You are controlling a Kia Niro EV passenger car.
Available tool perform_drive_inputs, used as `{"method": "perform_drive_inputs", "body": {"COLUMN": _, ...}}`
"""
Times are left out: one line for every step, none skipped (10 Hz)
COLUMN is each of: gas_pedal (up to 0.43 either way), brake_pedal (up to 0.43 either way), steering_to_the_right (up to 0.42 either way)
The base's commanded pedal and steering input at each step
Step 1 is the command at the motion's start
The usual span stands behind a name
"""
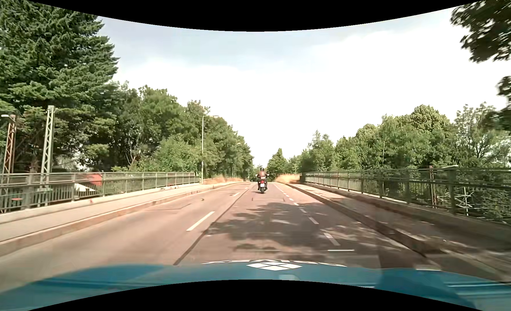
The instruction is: Follow the waypoints while adhering to traffic rules and regulations
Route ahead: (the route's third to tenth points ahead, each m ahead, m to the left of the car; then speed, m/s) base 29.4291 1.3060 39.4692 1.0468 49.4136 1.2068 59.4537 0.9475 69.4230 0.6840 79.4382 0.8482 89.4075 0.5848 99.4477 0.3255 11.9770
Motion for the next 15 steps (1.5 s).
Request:
{"method": "perform_drive_inputs", "body": {"gas_pedal": 0.028, "brake_pedal": 0.000, "steering_to_the_right": -0.001}}
{"method": "perform_drive_inputs", "body": {"gas_pedal": 0.028, "brake_pedal": 0.000, "steering_to_the_right": -0.001}}
{"method": "perform_drive_inputs", "body": {"gas_pedal": 0.028, "brake_pedal": 0.000, "steering_to_the_right": -0.001}}
{"method": "perform_drive_inputs", "body": {"gas_pedal": 0.028, "brake_pedal": 0.000, "steering_to_the_right": -0.002}}
{"method": "perform_drive_inputs", "body": {"gas_pedal": 0.028, "brake_pedal": 0.000, "steering_to_the_right": -0.002}}
{"method": "perform_drive_inputs", "body": {"gas_pedal": 0.028, "brake_pedal": 0.000, "steering_to_the_right": -0.001}}
{"method": "perform_drive_inputs", "body": {"gas_pedal": 0.028, "brake_pedal": 0.000, "steering_to_the_right": -0.001}}
{"method": "perform_drive_inputs", "body": {"gas_pedal": 0.028, "brake_pedal": 0.000, "steering_to_the_right": -0.001}}
{"method": "perform_drive_inputs", "body": {"gas_pedal": 0.039, "brake_pedal": 0.000, "steering_to_the_right": -0.001}}
{"method": "perform_drive_inputs", "body": {"gas_pedal": 0.039, "brake_pedal": 0.000, "steering_to_the_right": -0.001}}
{"method": "perform_drive_inputs", "body": {"gas_pedal": 0.039, "brake_pedal": 0.000, "steering_to_the_right": -0.001}}
{"method": "perform_drive_inputs", "body": {"gas_pedal": 0.039, "brake_pedal": 0.000, "steering_to_the_right": -0.001}}
{"method": "perform_drive_inputs", "body": {"gas_pedal": 0.039, "brake_pedal": 0.000, "steering_to_the_right": -0.001}}
{"method": "perform_drive_inputs", "body": {"gas_pedal": 0.039, "brake_pedal": 0.000, "steering_to_the_right": -0.001}}
{"method": "perform_drive_inputs", "body": {"gas_pedal": 0.039, "brake_pedal": 0.000, "steering_to_the_right": -0.001}}
